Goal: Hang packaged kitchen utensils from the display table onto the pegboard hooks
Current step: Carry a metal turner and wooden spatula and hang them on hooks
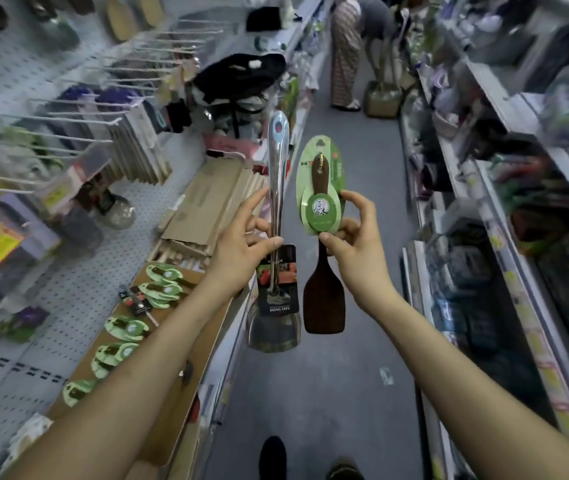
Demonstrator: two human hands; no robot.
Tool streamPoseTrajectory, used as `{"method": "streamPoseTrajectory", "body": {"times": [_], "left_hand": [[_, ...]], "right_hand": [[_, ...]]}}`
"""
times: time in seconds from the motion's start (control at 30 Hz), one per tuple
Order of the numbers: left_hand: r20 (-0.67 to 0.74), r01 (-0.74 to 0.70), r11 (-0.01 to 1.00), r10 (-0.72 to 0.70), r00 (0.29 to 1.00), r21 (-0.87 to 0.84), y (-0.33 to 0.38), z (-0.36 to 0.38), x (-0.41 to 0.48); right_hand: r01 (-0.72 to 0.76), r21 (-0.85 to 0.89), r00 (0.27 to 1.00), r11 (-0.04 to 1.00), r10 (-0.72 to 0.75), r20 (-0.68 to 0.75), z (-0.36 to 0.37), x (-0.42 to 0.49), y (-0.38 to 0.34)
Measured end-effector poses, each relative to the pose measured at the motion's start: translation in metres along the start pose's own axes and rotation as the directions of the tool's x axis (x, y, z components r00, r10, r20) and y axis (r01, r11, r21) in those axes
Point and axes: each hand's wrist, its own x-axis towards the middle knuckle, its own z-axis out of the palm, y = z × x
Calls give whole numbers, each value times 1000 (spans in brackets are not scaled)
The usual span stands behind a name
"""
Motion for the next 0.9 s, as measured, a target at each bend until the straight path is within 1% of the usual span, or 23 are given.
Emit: {"method": "streamPoseTrajectory", "body": {"times": [0.07,0.27,0.47,0.6,0.73,0.8,0.9], "left_hand": [[38,-13,1000,13,999,-9,-7,7,21],[80,-8,1000,9,997,-11,-24,33,81],[73,37,999,-38,997,6,-32,52,144],[47,37,999,-38,998,20,-37,60,186],[30,40,999,-40,999,16,-53,60,224],[32,63,998,-64,997,12,-62,59,244],[36,92,996,-92,995,18,-76,57,277]], "right_hand": [[-11,-11,1000,1000,11,-28,-5,13,4],[-47,-15,995,999,45,-93,-22,70,14],[-47,-33,994,998,44,-100,-40,143,24],[-52,-38,996,998,49,-69,-47,191,30],[-58,-57,997,997,55,-52,-42,236,35],[-72,-52,997,996,70,-36,-37,256,39],[-82,-40,996,996,80,-51,-31,289,45]]}}
